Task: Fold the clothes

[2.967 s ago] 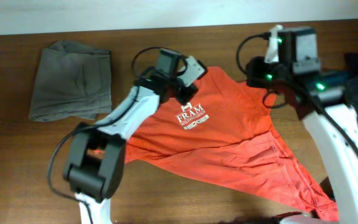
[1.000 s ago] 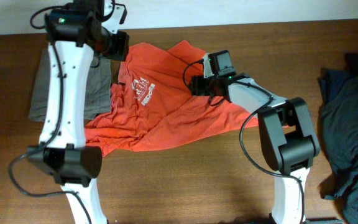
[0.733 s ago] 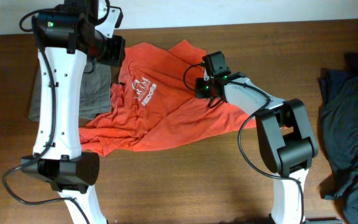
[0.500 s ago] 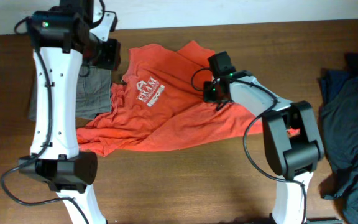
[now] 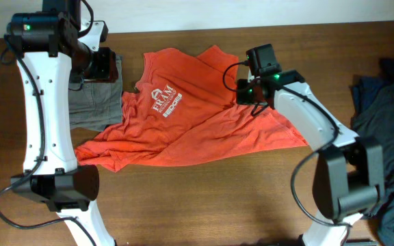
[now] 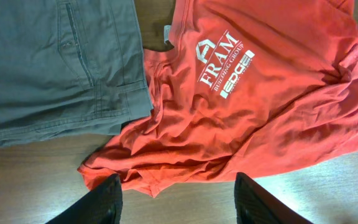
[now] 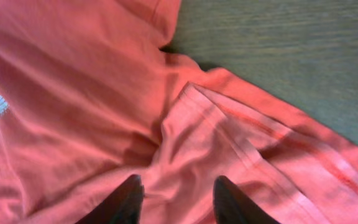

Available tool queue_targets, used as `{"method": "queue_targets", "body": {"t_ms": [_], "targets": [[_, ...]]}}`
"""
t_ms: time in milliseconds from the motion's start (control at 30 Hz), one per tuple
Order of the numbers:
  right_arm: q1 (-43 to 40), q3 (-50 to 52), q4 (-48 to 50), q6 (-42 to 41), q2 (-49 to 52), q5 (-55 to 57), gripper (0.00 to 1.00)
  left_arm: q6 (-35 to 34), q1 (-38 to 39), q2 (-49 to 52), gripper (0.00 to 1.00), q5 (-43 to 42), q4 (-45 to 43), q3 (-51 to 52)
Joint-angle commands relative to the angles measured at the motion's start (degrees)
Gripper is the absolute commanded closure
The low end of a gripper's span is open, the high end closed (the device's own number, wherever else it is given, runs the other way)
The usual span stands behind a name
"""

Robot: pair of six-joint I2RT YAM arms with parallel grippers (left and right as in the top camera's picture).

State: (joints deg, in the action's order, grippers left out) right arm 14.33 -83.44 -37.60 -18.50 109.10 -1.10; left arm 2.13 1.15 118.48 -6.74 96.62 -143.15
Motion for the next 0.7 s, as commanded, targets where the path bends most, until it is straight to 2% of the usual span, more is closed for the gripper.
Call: {"method": "queue_targets", "body": {"t_ms": [0,33,233,267,333,433,667], "targets": [[0.9,0.0,4.3,-0.1,5.9,-1.5,0.51,0.7,-0.1,-2.5,0.42,-1.0,0.1,-0.5],[1.0,0.0,5.9,-0.5,7.5,-1.5,0.46,0.7,-0.1,-2.5,0.42,-1.0,0.1,-0.5],[1.1,0.0,11.9,-1.6,12.8,-6.7,0.46,0.9,-0.2,-8.1,0.37,-0.3,0.1,0.0],[1.1,0.0,11.9,-1.8,13.0,-6.9,0.48,0.9,-0.2,-9.0,0.36,0.0,0.1,0.1],[1.1,0.0,10.4,-1.7,13.0,-6.8,0.73,0.9,-0.2,-11.5,0.36,1.0,0.1,0.9],[0.5,-0.1,5.7,-1.7,11.3,-3.8,0.93,0.9,-0.2,-15.6,0.36,2.1,0.1,5.8],[-0.6,-0.1,-2.3,-1.5,2.5,2.1,0.93,-0.5,-0.2,-18.2,0.34,2.1,0.0,21.6]]}}
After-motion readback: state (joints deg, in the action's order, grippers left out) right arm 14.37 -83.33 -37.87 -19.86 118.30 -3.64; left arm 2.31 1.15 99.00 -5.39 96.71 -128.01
